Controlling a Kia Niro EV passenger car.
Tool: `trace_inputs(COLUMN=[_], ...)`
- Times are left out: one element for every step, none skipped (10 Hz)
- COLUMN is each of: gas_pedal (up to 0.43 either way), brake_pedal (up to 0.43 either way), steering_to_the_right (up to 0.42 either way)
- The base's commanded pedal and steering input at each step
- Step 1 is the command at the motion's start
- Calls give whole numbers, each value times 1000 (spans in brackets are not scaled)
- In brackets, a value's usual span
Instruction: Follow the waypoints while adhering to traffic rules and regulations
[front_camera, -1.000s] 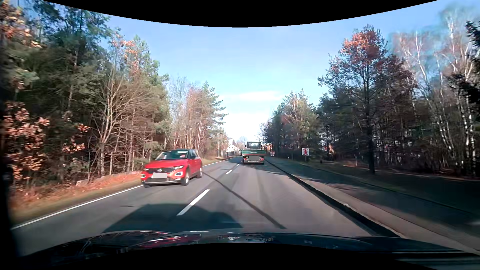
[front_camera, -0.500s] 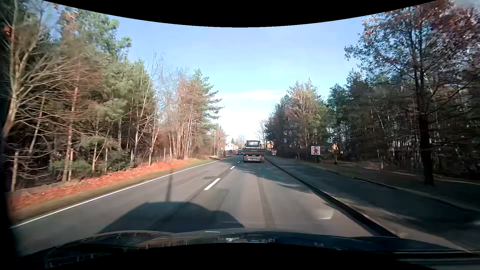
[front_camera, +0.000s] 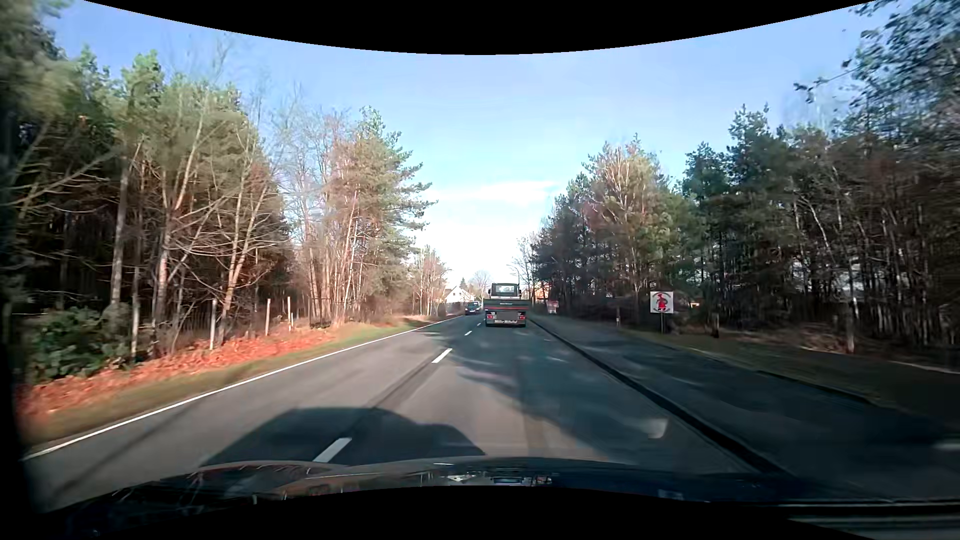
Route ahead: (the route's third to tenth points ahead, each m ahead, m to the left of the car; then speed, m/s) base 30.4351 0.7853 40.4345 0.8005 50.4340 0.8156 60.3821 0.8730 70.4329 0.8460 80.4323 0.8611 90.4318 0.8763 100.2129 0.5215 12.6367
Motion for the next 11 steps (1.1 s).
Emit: trace_inputs(gas_pedal=[110, 110, 110, 110, 110, 110, 110, 110, 110, 110, 110], brake_pedal=[0, 0, 0, 0, 0, 0, 0, 0, 0, 0, 0], steering_to_the_right=[1, 1, -2, -2, -2, -2, -3, -3, -3, -3, -3])
